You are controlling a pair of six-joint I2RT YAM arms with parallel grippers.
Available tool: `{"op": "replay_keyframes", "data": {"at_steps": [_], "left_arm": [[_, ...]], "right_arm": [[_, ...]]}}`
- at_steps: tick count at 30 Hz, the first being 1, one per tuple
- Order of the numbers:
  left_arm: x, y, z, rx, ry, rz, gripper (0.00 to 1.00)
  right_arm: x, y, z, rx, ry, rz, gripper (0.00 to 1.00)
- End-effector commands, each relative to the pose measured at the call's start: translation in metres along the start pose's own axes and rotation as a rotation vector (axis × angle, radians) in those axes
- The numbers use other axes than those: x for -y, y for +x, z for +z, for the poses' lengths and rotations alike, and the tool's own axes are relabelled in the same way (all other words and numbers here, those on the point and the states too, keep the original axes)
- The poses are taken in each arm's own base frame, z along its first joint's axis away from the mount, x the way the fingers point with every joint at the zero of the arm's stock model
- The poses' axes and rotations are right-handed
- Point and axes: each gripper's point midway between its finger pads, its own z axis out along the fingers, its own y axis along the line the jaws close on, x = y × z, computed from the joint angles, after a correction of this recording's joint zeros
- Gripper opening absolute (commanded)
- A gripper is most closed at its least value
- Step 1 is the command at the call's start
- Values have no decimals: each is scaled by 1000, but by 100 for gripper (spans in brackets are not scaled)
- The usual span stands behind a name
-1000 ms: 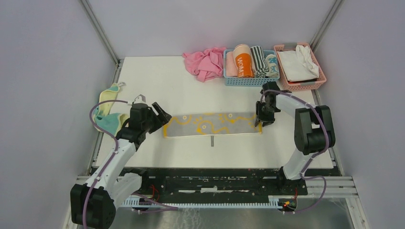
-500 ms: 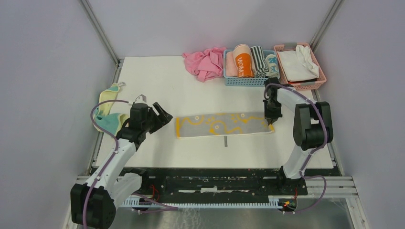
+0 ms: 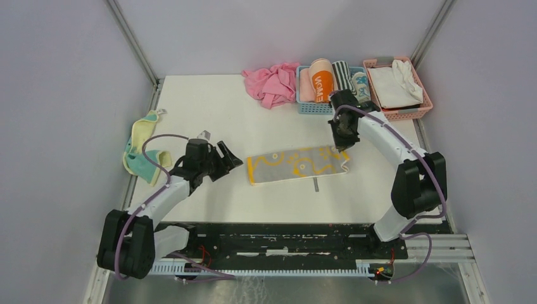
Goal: Roll the towels
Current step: Fold the towel at the center of the board.
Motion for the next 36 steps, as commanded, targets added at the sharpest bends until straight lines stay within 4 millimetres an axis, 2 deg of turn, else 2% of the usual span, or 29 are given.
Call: {"op": "replay_keyframes", "data": {"at_steps": [1,6,9,22,28,32,36], "left_arm": [[22,-1,15,-1,93,-18,77],[20,13,34,-37,77,-16,71],[16,22,44,-63,59,-15,66],[-1,49,64,-118,6,-9,34],[-2,53,64,-122,6,-2,27],[-2,54,63,-120,7,2,25],[-3,55,62,-122,4,2,25]], "right_arm": [[-64,0,-21,8,-215,-60,0],[-124,-4,-33,26,-355,-89,1],[-152,-6,-36,29,-398,-100,1],[-260,-17,-53,95,-547,-111,3],[-297,-12,-48,82,-587,-134,4],[-314,-10,-34,70,-595,-127,6],[-327,-5,-12,37,-585,-126,9]]}}
